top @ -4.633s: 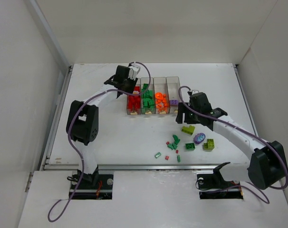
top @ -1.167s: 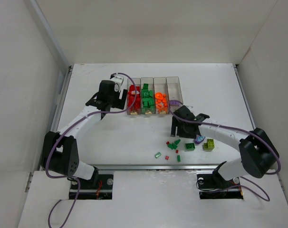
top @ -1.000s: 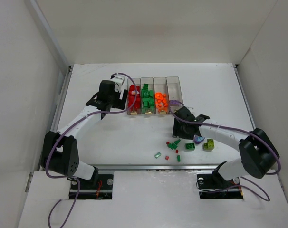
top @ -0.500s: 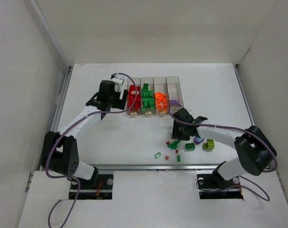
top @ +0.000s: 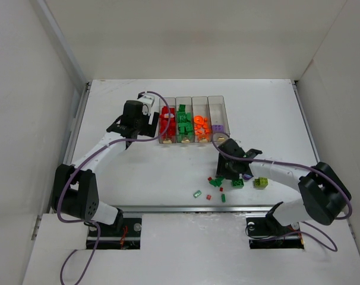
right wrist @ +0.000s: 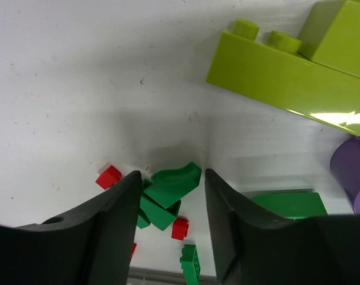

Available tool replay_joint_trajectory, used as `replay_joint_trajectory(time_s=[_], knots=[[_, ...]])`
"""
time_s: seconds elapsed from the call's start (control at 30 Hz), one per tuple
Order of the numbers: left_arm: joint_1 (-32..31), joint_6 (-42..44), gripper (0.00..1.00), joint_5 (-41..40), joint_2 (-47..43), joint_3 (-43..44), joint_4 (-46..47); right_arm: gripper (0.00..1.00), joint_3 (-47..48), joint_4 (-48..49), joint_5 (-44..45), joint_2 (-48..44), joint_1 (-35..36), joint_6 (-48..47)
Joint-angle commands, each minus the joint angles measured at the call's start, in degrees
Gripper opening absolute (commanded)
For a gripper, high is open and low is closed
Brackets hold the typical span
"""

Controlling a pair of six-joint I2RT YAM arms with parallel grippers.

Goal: Sort the legos into containers by color

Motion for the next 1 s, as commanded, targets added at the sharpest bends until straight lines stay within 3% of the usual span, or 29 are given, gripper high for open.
replay_joint_trajectory(time_s=[0.0, 0.4, 0.53, 0.7, 0.97], knots=[[0.16, -0.54, 0.83, 0.38, -0.70, 1.83, 0.24, 0.51, -1.29, -1.28, -0.56, -0.44, 0.86, 1.00], [0.16, -0.54, 0.83, 0.38, -0.70, 1.83, 0.24, 0.34, -0.76, -1.27, 0.67, -1.15, 0.86, 1.00], [0.16, -0.54, 0.83, 0.38, -0.70, 1.83, 0.24, 0.27, 3.54, -3.38, 4.53, -3.34, 0.86, -1.01], [0.16, -0.54, 0.83, 0.91, -1.22, 1.83, 0.24, 0.04, 8.72, -6.10, 7.78, -4.05, 0.86, -3.22], [0.16, -0.54, 0.83, 0.91, -1.23, 1.83, 0.24, 0.00, 15.30, -5.06, 8.31, -2.99, 0.86, -8.66]])
